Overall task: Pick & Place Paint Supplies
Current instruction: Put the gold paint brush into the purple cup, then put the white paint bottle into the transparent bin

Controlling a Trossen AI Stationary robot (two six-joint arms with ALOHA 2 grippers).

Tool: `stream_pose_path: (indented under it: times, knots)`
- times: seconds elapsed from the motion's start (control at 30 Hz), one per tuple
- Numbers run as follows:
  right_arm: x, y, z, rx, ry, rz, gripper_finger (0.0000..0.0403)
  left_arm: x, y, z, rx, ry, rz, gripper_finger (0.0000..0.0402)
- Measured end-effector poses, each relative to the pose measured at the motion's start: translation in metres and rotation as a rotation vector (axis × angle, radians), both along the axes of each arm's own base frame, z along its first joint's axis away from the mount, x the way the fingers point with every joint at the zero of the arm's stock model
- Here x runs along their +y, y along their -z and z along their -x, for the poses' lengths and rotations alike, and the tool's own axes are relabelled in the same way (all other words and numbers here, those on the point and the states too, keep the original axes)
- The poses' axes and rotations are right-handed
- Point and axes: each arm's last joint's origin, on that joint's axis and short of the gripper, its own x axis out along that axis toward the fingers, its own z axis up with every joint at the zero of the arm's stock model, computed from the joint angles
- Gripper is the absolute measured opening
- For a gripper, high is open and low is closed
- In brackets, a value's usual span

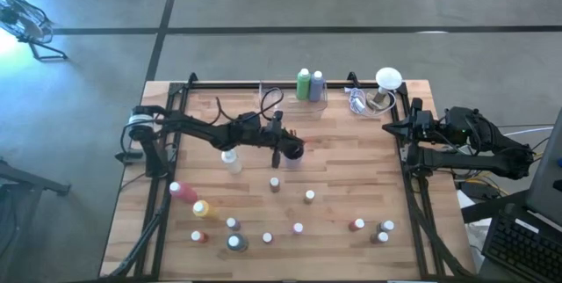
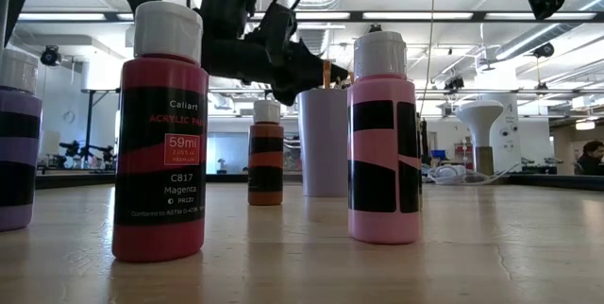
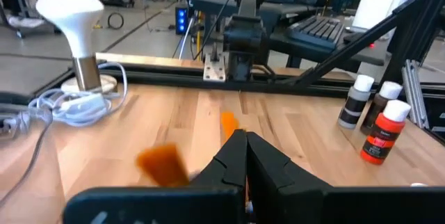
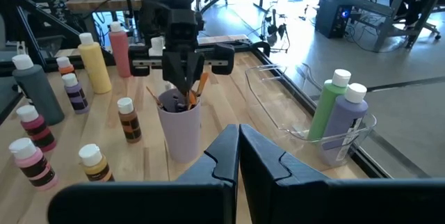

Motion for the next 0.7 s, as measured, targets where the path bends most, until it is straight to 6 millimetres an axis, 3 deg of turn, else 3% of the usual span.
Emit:
stream_pose_path:
  times: [0.17, 0.37, 0.5, 0.7]
  knots:
    - [0.000, 0.000, 0.000, 0.000, 0.000, 0.000, 0.0008, 0.001, -0.001, -0.003, 0.026, 0.000, 0.006, 0.0012]
    - [0.000, 0.000, 0.000, 0.000, 0.000, -0.001, 0.0008, 0.002, -0.009, -0.008, 0.024, -0.003, 0.005, 0.0074]
    - [0.000, 0.000, 0.000, 0.000, 0.000, -0.001, 0.0008, 0.004, -0.023, -0.015, -0.022, 0.002, -0.004, 0.0101]
    - [0.000, 0.000, 0.000, 0.000, 0.000, 0.000, 0.0008, 0.004, -0.058, -0.015, -0.020, 0.005, 0.013, 0.0108]
